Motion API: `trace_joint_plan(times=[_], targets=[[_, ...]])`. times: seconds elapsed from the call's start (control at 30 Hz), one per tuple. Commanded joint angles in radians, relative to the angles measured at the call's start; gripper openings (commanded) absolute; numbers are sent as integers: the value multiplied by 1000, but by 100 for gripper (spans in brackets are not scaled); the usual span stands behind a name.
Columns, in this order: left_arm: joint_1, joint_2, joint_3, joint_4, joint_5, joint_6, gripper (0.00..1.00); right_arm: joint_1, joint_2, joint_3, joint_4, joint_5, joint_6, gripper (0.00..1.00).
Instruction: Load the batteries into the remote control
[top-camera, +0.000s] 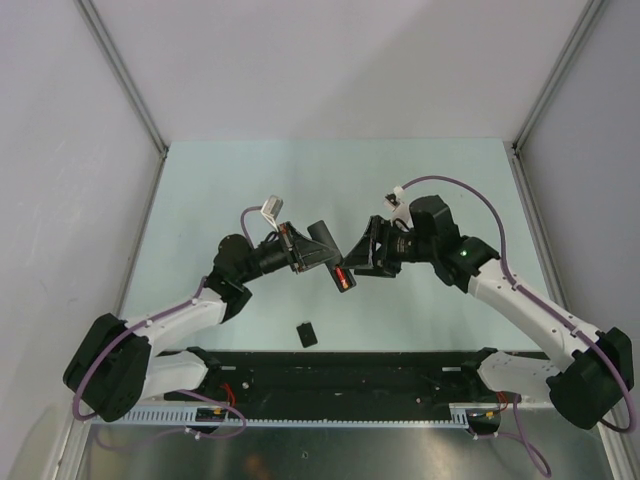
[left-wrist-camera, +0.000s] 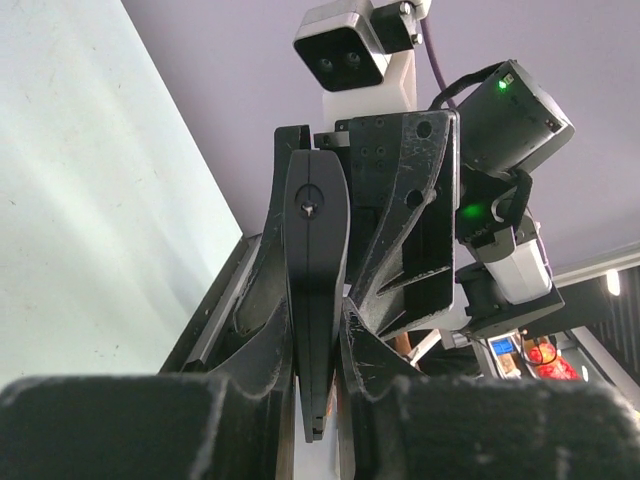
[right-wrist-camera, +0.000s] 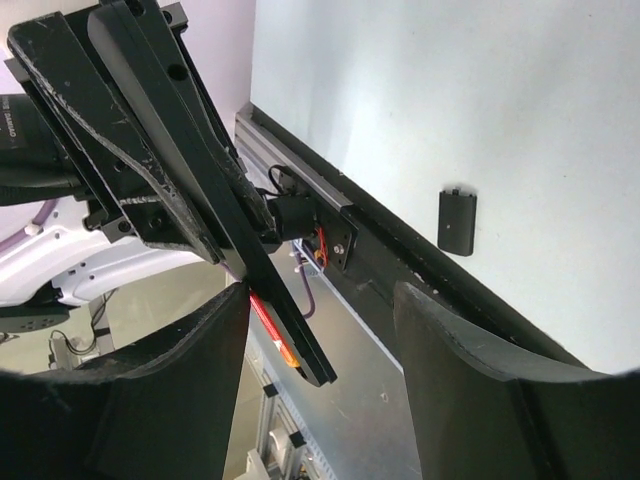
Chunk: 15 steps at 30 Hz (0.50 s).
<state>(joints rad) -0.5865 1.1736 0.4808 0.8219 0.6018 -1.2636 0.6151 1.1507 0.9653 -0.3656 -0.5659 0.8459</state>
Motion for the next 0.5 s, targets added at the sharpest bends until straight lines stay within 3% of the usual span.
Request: trace_joint_plan(times=[0.0, 0.47], targets=[[4, -26, 19, 37, 12, 30, 0, 0, 7, 24, 57, -12, 41, 63], [2, -25, 24, 37, 3, 41, 0, 15, 29, 12, 93, -15, 71, 61]])
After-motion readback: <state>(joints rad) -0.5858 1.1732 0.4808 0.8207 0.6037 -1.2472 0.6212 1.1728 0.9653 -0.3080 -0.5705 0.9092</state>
